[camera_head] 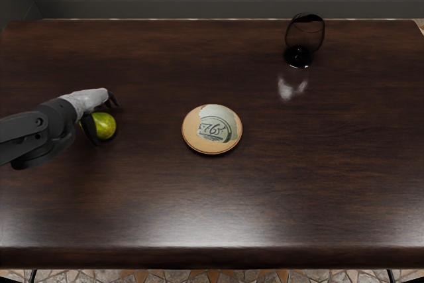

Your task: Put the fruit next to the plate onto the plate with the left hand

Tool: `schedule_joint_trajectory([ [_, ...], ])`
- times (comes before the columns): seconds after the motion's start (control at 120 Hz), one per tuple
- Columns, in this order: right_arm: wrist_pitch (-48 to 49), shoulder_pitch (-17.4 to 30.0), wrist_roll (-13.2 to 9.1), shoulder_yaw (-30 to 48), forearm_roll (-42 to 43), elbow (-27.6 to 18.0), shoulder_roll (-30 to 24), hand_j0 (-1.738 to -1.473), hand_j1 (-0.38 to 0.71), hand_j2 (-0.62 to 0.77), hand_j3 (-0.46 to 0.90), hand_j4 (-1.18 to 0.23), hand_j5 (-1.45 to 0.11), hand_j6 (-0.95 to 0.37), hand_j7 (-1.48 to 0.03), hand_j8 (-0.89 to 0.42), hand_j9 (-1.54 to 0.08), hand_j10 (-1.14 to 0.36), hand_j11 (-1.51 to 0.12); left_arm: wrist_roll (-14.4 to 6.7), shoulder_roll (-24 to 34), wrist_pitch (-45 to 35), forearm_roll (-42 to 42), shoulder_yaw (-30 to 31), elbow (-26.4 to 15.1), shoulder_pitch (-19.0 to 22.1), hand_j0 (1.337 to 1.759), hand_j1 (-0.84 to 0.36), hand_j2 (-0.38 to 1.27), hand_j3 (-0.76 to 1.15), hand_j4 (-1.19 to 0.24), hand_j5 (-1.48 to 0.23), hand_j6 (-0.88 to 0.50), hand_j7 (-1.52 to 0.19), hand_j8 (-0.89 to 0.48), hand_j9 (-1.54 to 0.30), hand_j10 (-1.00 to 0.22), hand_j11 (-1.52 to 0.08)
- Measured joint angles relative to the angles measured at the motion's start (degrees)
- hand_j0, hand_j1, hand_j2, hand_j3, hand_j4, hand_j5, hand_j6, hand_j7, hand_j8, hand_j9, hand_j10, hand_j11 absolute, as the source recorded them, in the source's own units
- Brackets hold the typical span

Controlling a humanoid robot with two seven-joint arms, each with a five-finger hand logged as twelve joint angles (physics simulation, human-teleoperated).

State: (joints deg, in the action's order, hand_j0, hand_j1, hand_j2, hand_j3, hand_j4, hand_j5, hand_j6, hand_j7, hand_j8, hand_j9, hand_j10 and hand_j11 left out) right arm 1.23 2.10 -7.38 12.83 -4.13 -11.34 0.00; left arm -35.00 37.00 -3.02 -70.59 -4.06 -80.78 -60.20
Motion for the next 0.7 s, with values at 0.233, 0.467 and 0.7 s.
schedule_joint_trajectory([
  [0.233,0.0,0.01,0.0,0.0,0.0,0.0,0.0,-1.658,-0.32,-0.01,0.0,-0.03,-0.03,-0.03,-0.03,-0.03,-0.03,-0.03,-0.03,-0.01,-0.08,0.03,-0.08,-0.02,0.24,0.26,1.658,-0.12,0.14,0.0,-0.36,-0.47,-0.37,-0.47,-0.37,-0.47,-0.36,-0.47],
  [0.467,0.0,0.01,0.0,0.0,0.0,0.0,0.0,-1.658,-0.32,-0.01,0.0,-0.03,-0.03,-0.03,-0.03,-0.03,-0.03,-0.03,-0.03,0.0,-0.08,0.04,-0.02,-0.06,0.36,0.27,1.658,-0.15,0.13,0.0,-0.42,-0.54,-0.42,-0.54,-0.42,-0.54,-0.42,-0.54],
  [0.7,0.0,0.01,0.0,0.0,0.0,0.01,0.0,-1.658,-0.32,-0.01,0.0,-0.03,-0.03,-0.03,-0.03,-0.03,-0.03,-0.03,-0.03,0.0,-0.09,0.12,0.13,-0.06,0.58,0.26,1.657,-0.19,0.16,0.0,-0.48,-0.62,-0.45,-0.62,-0.48,-0.62,-0.48,-0.62],
])
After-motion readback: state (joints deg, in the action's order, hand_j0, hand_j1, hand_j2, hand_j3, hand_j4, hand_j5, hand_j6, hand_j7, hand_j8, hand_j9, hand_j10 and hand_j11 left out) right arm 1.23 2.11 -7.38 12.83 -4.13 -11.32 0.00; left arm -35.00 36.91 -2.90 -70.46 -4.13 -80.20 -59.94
